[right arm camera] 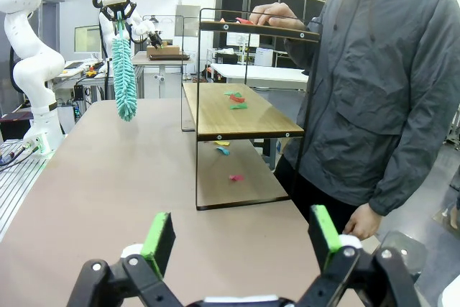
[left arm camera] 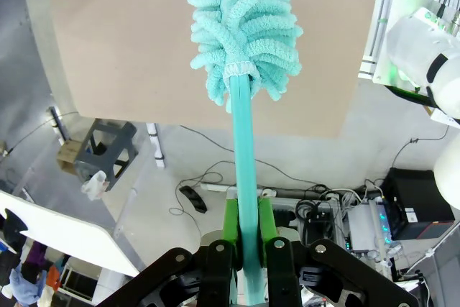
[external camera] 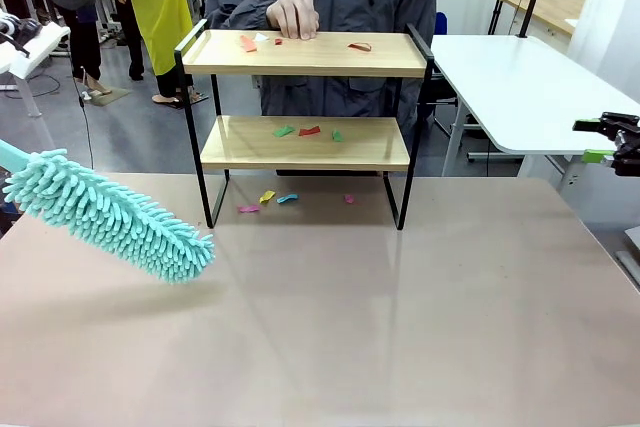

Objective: Clean the shelf.
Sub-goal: Clean the specific section of the Shelf indicated by the human with the Duster.

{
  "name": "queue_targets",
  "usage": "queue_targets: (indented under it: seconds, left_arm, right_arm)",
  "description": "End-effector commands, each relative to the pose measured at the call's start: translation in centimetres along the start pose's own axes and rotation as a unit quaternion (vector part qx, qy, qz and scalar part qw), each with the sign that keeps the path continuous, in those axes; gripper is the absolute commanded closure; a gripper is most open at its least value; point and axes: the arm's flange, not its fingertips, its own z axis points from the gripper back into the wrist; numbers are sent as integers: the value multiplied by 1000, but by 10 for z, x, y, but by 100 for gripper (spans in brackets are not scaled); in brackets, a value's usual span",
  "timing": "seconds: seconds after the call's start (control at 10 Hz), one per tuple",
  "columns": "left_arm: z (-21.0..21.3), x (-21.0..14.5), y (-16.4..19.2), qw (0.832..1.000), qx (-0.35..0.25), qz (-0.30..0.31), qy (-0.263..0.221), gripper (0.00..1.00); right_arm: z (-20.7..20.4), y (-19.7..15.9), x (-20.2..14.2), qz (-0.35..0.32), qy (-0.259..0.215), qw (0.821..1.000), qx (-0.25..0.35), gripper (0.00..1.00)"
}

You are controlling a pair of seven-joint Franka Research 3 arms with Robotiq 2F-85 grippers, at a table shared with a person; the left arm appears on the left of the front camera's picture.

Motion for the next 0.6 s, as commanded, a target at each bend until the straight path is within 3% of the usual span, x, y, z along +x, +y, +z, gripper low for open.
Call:
queue_targets:
  seconds: [0.0,0.2,0.5]
  left_arm:
    - [3,-3,0,1000,-1,0,5,87]
    - [0,0,0,1000,0,0,0,87]
    - [60,20,-18,995,24,6,-100,87]
  right_arm:
    - [-1,-1,3,3,1,1000,-1,0]
    - [-1,-1,3,3,1,1000,-1,0]
    - [-1,-1,3,3,1,1000,-1,0]
